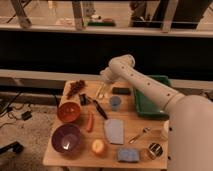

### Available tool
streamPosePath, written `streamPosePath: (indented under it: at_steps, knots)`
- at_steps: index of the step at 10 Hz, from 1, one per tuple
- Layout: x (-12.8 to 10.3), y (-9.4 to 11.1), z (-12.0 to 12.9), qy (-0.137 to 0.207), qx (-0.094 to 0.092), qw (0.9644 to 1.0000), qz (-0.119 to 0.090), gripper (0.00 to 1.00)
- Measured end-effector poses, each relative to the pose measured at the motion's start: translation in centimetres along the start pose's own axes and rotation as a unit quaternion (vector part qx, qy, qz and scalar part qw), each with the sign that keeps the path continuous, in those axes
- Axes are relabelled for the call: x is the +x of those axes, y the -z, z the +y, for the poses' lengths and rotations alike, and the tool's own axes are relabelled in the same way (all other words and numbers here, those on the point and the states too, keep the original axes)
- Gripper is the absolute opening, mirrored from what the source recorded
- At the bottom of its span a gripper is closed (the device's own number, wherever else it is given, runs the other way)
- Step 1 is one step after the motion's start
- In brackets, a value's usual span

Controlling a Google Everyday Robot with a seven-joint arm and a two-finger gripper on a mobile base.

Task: Place banana in metal cup

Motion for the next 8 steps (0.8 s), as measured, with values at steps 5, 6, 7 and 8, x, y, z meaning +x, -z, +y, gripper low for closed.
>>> streamPosePath:
  at_steps: [5, 6, 7, 8]
  knots:
    - [0.3, -3.1, -1.2, 0.006, -0.019, 0.9998, -0.001, 0.80]
    - [0.4, -3.9, -1.4, -0.001, -0.024, 0.9997, -0.007, 0.80]
    - [0.6, -4.1, -1.4, -0.006, -0.025, 0.9996, -0.009, 0.80]
    - [1.7, -5.3, -1.4, -0.027, -0.033, 0.9989, -0.018, 0.80]
